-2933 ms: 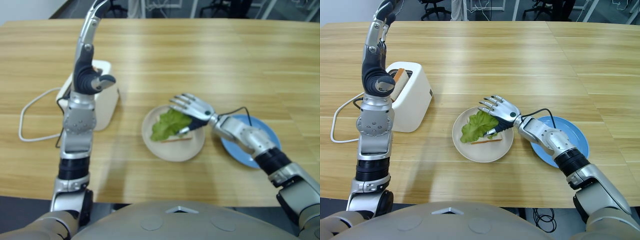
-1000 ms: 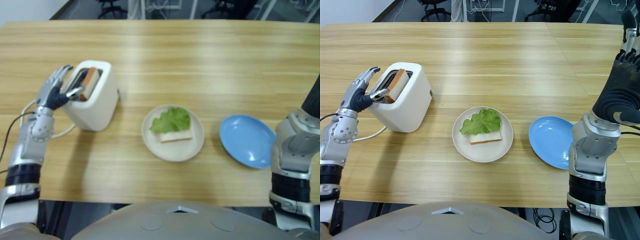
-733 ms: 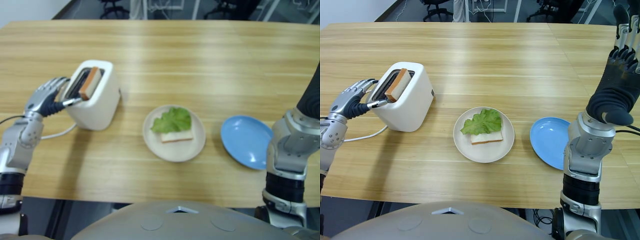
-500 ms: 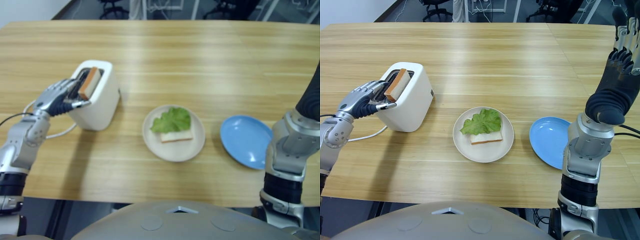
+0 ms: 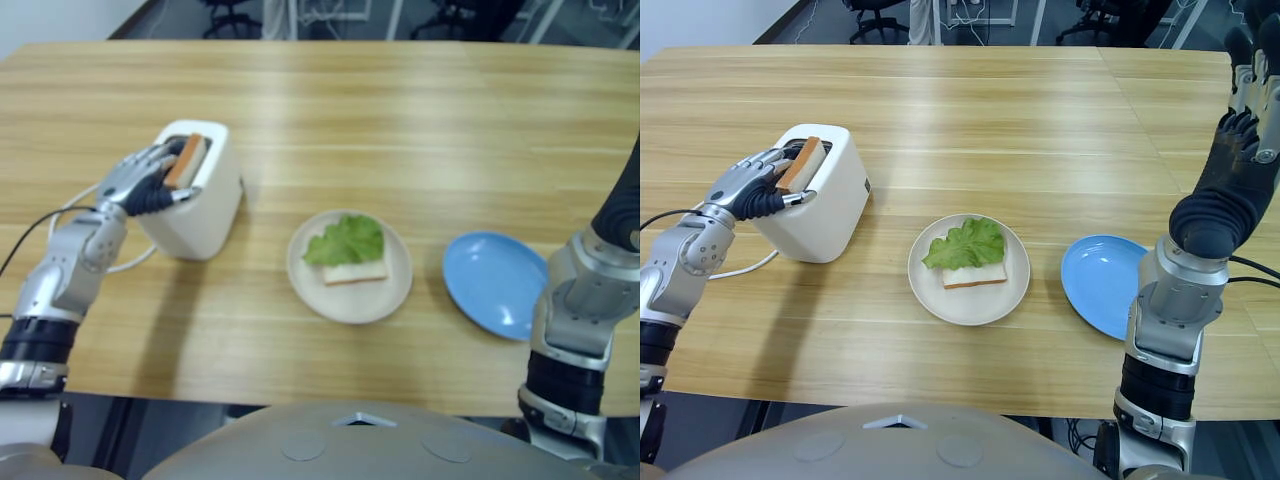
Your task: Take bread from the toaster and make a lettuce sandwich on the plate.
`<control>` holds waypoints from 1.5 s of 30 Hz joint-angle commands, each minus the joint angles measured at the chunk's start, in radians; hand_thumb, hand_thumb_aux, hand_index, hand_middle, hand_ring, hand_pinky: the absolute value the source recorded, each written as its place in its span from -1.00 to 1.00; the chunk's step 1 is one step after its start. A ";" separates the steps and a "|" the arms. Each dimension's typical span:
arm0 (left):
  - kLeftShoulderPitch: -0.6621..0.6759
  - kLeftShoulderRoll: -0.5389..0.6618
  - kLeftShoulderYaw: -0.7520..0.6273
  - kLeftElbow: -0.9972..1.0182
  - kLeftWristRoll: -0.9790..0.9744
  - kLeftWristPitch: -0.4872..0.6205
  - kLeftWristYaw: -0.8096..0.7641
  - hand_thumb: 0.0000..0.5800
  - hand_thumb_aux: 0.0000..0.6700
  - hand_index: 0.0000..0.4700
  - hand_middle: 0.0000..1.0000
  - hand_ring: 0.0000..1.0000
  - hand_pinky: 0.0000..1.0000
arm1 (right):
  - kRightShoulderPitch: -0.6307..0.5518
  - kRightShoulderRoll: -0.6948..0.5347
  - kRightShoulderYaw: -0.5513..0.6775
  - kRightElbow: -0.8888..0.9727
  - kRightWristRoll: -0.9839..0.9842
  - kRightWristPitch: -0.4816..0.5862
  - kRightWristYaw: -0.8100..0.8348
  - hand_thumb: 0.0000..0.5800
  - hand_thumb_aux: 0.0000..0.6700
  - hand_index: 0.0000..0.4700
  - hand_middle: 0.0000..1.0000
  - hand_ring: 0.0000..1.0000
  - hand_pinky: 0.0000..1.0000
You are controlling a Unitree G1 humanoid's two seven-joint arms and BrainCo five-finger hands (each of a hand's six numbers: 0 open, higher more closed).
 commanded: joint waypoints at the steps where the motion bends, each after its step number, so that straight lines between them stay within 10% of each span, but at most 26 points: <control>1: -0.021 -0.031 -0.039 0.100 0.007 -0.003 0.033 1.00 1.00 0.96 -1.00 -1.00 -1.00 | 0.012 0.007 -0.014 0.018 -0.013 -0.017 0.007 -1.00 -1.00 -1.00 -1.00 -1.00 -1.00; 12: -0.081 -0.083 -0.013 0.209 -0.115 -0.067 0.095 1.00 1.00 0.96 -1.00 -1.00 -1.00 | 0.023 0.010 -0.021 0.055 -0.034 -0.054 0.009 -1.00 -1.00 -1.00 -1.00 -1.00 -1.00; 13: -0.081 -0.088 -0.013 0.210 -0.129 -0.076 0.091 1.00 1.00 0.96 0.65 0.65 0.65 | 0.022 0.009 -0.023 0.059 -0.033 -0.057 0.010 -1.00 -1.00 -1.00 -1.00 -1.00 -1.00; 14: -0.082 -0.091 -0.013 0.212 -0.145 -0.086 0.083 1.00 1.00 0.96 1.00 1.00 1.00 | 0.022 0.008 -0.025 0.063 -0.032 -0.060 0.010 -1.00 -1.00 -1.00 -1.00 -1.00 -1.00; 45: -0.164 -0.109 0.085 -0.057 -0.176 -0.249 0.227 1.00 1.00 0.96 1.00 1.00 1.00 | -0.017 0.005 -0.041 0.162 -0.059 -0.115 -0.002 -1.00 -1.00 -1.00 -1.00 -1.00 -1.00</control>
